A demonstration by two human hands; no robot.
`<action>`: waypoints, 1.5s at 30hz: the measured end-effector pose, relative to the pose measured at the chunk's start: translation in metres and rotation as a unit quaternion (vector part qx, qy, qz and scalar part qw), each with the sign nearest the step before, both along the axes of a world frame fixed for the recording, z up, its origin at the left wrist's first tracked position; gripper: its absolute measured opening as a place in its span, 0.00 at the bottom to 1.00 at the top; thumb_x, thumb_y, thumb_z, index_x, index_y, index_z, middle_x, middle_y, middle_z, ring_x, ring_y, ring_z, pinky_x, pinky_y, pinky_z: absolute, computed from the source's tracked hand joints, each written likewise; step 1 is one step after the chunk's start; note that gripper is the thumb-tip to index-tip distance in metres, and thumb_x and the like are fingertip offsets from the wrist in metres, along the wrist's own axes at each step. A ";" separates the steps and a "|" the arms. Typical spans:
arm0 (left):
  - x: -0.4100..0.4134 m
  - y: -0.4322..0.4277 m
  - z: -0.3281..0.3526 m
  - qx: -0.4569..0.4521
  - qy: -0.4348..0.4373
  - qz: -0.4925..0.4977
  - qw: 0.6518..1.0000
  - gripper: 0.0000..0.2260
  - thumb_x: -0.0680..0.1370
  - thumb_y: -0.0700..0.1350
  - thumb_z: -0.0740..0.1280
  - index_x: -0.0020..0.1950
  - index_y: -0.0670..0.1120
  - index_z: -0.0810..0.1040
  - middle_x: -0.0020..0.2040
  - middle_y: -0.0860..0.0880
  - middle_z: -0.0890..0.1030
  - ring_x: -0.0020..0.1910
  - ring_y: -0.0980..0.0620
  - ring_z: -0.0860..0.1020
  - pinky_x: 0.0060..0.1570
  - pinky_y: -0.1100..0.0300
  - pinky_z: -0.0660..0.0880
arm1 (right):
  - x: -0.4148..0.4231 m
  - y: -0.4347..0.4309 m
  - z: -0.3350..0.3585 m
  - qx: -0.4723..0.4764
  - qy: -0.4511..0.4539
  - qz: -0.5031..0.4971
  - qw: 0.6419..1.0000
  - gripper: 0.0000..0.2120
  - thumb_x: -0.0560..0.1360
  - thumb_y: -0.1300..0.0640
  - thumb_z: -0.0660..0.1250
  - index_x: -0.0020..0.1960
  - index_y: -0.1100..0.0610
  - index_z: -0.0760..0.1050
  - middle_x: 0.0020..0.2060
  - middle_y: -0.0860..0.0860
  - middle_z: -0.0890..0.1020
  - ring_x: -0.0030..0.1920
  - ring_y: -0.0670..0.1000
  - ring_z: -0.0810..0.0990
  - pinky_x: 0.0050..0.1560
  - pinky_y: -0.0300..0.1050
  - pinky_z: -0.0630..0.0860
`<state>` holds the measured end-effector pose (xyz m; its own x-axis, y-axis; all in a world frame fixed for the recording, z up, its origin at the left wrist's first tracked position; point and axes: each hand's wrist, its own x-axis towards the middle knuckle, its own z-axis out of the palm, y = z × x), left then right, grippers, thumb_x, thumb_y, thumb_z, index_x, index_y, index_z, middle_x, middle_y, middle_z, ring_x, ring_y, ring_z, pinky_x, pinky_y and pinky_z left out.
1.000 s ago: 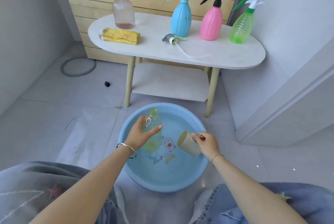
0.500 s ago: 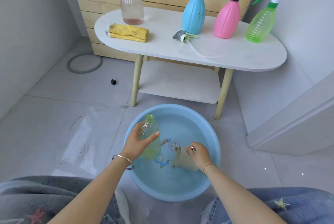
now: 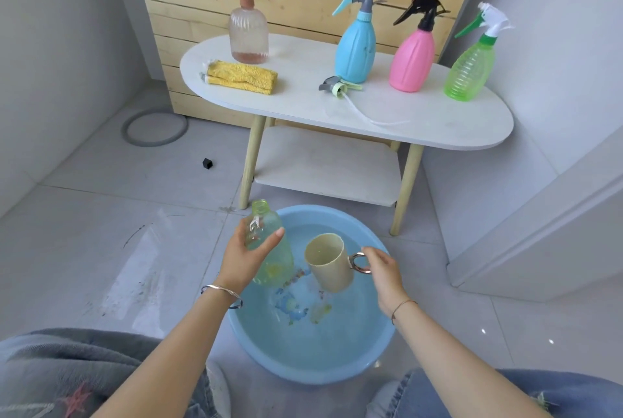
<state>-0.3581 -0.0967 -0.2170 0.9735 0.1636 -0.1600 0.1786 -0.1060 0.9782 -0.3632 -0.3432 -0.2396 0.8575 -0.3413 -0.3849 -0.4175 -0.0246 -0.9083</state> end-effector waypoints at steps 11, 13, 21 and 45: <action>-0.006 -0.019 0.037 0.043 -0.089 -0.095 0.991 0.17 0.71 0.54 0.75 0.55 0.53 0.75 0.50 0.57 0.81 0.52 0.63 0.78 0.53 0.69 0.71 | 0.016 -0.030 0.132 0.030 -0.153 0.026 0.987 0.20 0.66 0.51 0.77 0.29 0.53 0.66 0.30 0.51 0.72 0.41 0.53 0.73 0.48 0.45 0.64; -0.008 -0.023 0.041 0.068 -0.107 -0.120 0.985 0.19 0.70 0.56 0.75 0.56 0.52 0.75 0.52 0.56 0.81 0.53 0.64 0.77 0.52 0.73 0.69 | 0.013 -0.034 0.147 0.023 -0.169 0.039 0.984 0.20 0.61 0.47 0.77 0.33 0.56 0.69 0.33 0.55 0.72 0.41 0.54 0.72 0.49 0.46 0.65; -0.019 -0.031 0.040 0.130 -0.108 -0.167 0.971 0.23 0.65 0.60 0.76 0.55 0.55 0.73 0.51 0.59 0.80 0.52 0.63 0.77 0.52 0.72 0.69 | -0.002 -0.039 0.169 0.036 -0.208 0.041 0.977 0.21 0.68 0.57 0.75 0.26 0.50 0.65 0.26 0.46 0.67 0.35 0.49 0.67 0.45 0.45 0.63; -0.022 -0.044 0.028 0.199 -0.086 -0.218 0.951 0.25 0.67 0.60 0.76 0.57 0.55 0.70 0.52 0.59 0.77 0.52 0.62 0.75 0.51 0.71 0.68 | -0.010 -0.019 0.184 -0.137 -0.229 0.079 0.961 0.15 0.69 0.64 0.74 0.34 0.62 0.67 0.27 0.54 0.71 0.28 0.48 0.76 0.39 0.42 0.69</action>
